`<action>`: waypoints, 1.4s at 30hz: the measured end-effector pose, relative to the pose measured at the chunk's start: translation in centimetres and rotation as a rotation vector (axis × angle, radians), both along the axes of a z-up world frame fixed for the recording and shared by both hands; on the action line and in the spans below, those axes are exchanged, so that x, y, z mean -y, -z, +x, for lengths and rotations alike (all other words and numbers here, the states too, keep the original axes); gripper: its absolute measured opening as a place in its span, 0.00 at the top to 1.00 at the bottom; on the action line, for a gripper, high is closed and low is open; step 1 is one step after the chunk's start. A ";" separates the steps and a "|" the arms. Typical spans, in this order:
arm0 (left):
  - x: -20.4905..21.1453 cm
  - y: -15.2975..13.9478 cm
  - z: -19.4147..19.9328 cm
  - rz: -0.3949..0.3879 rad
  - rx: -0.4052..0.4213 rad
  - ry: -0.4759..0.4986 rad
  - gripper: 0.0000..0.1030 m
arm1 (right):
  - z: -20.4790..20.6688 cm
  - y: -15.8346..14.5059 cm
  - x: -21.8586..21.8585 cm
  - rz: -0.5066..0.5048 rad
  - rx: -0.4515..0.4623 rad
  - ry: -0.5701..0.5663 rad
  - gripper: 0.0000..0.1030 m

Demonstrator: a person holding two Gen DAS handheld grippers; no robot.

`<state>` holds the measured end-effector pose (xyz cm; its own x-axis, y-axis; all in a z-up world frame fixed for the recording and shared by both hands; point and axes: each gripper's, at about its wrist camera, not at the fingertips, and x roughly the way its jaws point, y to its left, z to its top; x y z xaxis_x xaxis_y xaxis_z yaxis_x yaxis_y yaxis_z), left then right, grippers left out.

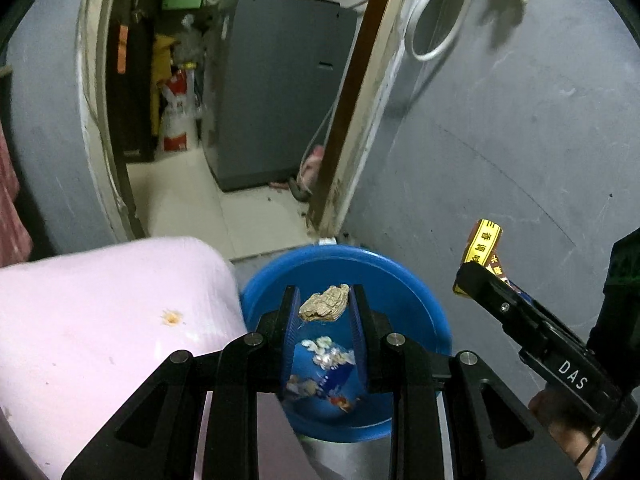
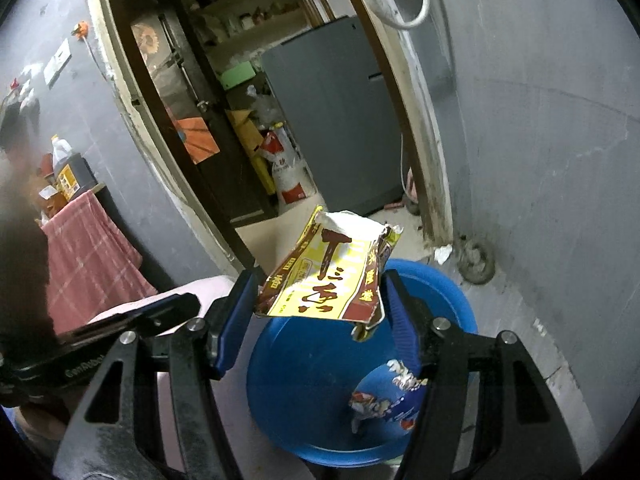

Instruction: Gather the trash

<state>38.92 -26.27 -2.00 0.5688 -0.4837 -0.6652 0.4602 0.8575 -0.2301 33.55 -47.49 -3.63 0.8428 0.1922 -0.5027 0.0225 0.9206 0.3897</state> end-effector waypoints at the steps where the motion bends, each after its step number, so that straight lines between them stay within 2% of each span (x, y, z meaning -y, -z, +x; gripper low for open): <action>1: 0.2 0.2 0.2 0.004 -0.013 0.001 0.79 | 0.1 0.1 0.1 0.004 -0.006 0.001 0.38; 3: 0.5 0.5 0.6 0.006 -0.039 0.002 0.78 | 0.2 0.3 0.4 0.016 -0.014 0.005 0.38; 5: 0.6 0.9 0.9 0.000 -0.062 0.002 0.74 | 0.3 0.5 0.6 0.030 -0.021 0.004 0.38; 7: 0.6 1.0 1.3 -0.007 -0.073 -0.004 0.63 | 0.5 0.7 0.8 0.039 -0.029 0.007 0.37; 14: 0.3 0.9 1.4 -0.008 -0.076 -0.022 0.61 | 0.5 0.7 1.2 0.055 -0.027 0.018 0.33; 17: -0.2 0.6 0.9 -0.010 -0.067 -0.040 0.53 | 0.4 0.5 1.2 0.050 -0.016 0.025 0.31; 18: -0.4 0.5 0.9 -0.011 -0.060 -0.048 0.49 | 0.3 0.4 1.2 0.047 -0.011 0.029 0.30; 23: -1.3 -0.2 0.6 -0.002 -0.024 -0.075 0.41 | -0.1 -0.1 1.1 0.027 0.011 0.038 0.23; 25: -1.8 -0.5 0.3 0.007 -0.002 -0.097 0.30 | -0.3 -0.3 1.0 0.016 0.015 0.041 0.18; 31: -3.8 -1.4 -1.3 -0.003 0.064 -0.159 0.11 | -1.4 -1.7 0.5 -0.025 0.054 0.035 0.06; 35: -5.5 -2.5 -2.6 -0.047 0.095 -0.204 0.08 | -2.7 -3.1 -0.3 -0.063 0.096 0.021 0.00; 38: -7.0 -3.6 -3.9 -0.075 0.124 -0.227 0.05 | -4.1 -4.0 -1.1 -0.070 0.126 0.007 0.00; 42: -8.9 -5.1 -6.5 -0.100 0.202 -0.254 0.02 | -6.0 -5.0 -2.7 -0.099 0.159 -0.003 0.00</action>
<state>32.40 -17.39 3.14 0.7948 -0.3669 -0.4833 0.2797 0.9283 -0.2449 27.51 -44.77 1.34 0.9129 0.1508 -0.3794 -0.0347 0.9546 0.2960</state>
